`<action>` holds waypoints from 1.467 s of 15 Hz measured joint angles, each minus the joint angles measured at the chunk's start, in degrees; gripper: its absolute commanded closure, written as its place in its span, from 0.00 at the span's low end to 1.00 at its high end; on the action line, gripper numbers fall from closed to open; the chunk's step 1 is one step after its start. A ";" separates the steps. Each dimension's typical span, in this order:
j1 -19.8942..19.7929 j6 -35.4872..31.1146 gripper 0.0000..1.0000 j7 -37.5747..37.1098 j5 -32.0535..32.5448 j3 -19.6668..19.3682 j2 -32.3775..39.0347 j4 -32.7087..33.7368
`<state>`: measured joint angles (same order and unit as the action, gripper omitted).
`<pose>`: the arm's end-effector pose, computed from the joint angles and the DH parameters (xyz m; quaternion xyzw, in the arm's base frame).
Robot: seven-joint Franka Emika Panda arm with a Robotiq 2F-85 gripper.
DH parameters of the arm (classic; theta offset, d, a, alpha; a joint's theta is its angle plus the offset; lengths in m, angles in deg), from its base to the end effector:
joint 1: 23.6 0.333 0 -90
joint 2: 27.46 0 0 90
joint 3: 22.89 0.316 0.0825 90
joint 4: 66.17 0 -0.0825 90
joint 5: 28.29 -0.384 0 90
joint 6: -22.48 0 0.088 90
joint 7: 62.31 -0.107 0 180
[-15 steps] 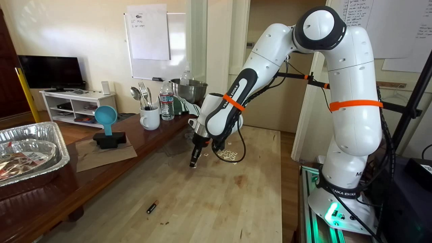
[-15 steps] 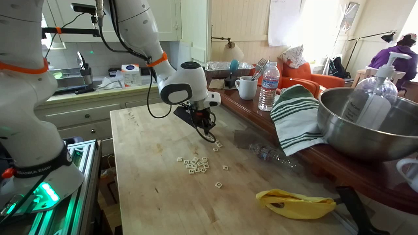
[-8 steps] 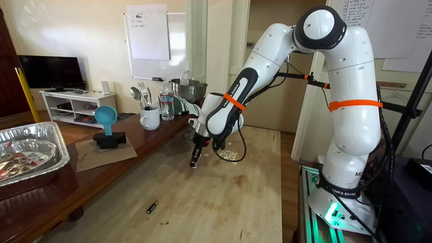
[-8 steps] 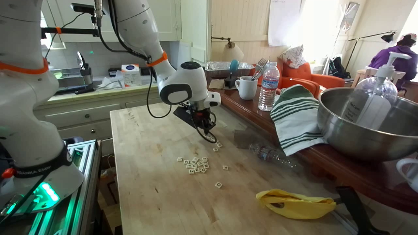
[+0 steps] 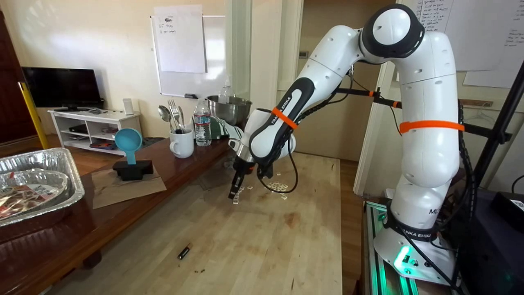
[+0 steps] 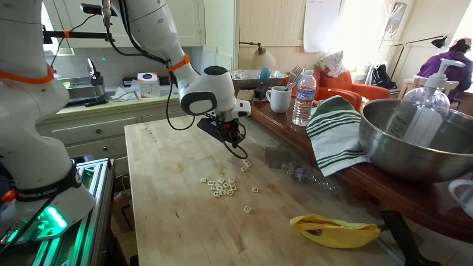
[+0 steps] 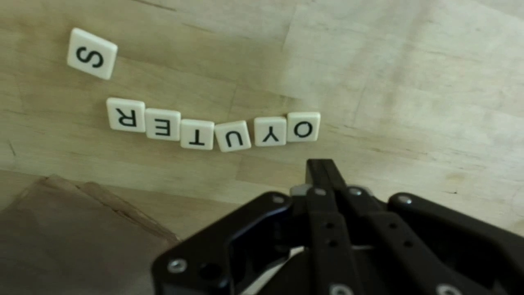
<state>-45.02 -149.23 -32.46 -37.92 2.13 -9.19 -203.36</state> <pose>0.5280 0.0249 0.2278 -0.9669 -0.1863 -0.1662 0.0524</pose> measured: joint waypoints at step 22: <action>-3.29 0.00 1.00 1.23 -0.36 0.17 -3.62 -2.65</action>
<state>-48.32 -149.23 -31.23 -38.28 2.30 -12.82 -206.01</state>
